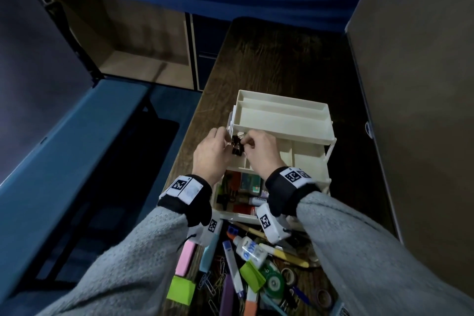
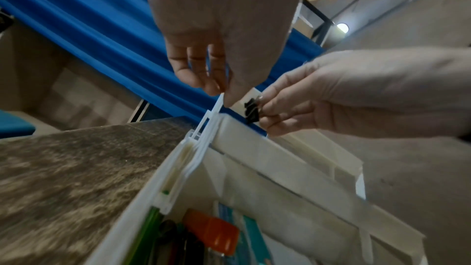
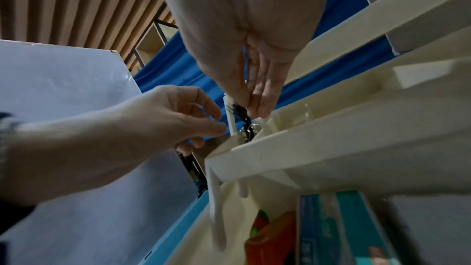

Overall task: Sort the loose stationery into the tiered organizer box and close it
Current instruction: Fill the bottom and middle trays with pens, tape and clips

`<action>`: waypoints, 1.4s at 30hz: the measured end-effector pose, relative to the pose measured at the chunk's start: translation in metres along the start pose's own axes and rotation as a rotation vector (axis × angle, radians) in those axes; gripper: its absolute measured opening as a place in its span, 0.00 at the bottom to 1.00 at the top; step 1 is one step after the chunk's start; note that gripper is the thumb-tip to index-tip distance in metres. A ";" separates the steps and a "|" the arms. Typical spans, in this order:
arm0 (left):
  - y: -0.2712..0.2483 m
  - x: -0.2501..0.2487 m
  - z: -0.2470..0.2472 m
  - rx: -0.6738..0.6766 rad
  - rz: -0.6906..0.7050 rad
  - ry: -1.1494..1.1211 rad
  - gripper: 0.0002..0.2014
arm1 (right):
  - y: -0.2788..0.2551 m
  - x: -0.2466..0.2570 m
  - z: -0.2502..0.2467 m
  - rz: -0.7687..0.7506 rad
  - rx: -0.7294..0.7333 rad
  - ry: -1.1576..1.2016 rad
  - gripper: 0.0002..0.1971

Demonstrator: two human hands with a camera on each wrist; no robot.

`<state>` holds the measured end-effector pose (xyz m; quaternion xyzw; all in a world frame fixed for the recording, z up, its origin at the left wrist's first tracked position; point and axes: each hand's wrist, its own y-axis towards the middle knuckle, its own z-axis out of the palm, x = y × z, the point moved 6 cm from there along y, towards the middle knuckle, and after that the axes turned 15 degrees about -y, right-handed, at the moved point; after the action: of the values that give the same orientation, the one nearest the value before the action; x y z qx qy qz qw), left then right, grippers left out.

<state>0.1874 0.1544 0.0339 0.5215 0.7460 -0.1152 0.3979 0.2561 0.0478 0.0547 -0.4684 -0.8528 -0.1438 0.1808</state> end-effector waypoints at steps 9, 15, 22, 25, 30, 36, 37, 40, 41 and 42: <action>-0.031 -0.011 0.021 0.238 0.236 0.239 0.08 | -0.031 -0.002 -0.018 -0.043 0.090 0.029 0.13; -0.015 -0.013 0.033 0.324 0.225 0.351 0.13 | -0.101 -0.057 -0.051 -0.012 0.010 0.155 0.10; -0.051 -0.039 0.007 0.119 0.314 0.146 0.07 | -0.193 -0.132 -0.010 0.198 0.290 -0.072 0.12; -0.102 -0.058 0.020 0.198 0.425 0.024 0.06 | -0.219 -0.137 0.025 0.125 0.477 -0.262 0.19; -0.170 -0.070 0.081 0.544 0.518 0.074 0.12 | -0.237 -0.125 0.045 0.010 0.515 -0.333 0.19; -0.191 -0.048 0.129 0.790 0.353 0.333 0.28 | -0.227 -0.140 0.017 0.189 0.217 -0.204 0.11; -0.192 -0.046 0.129 0.784 0.364 0.346 0.28 | -0.222 -0.145 0.013 0.245 0.173 -0.166 0.10; -0.193 -0.040 0.124 0.745 0.411 0.370 0.27 | -0.207 -0.148 0.017 0.309 0.211 -0.139 0.08; -0.194 -0.038 0.121 0.732 0.415 0.363 0.27 | -0.203 -0.146 0.023 0.302 0.245 -0.160 0.07; -0.194 -0.037 0.117 0.715 0.417 0.345 0.27 | -0.200 -0.144 0.028 0.293 0.274 -0.185 0.06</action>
<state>0.0796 -0.0225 -0.0640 0.7771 0.5936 -0.1945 0.0773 0.1518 -0.1520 -0.0495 -0.5696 -0.8001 0.0448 0.1829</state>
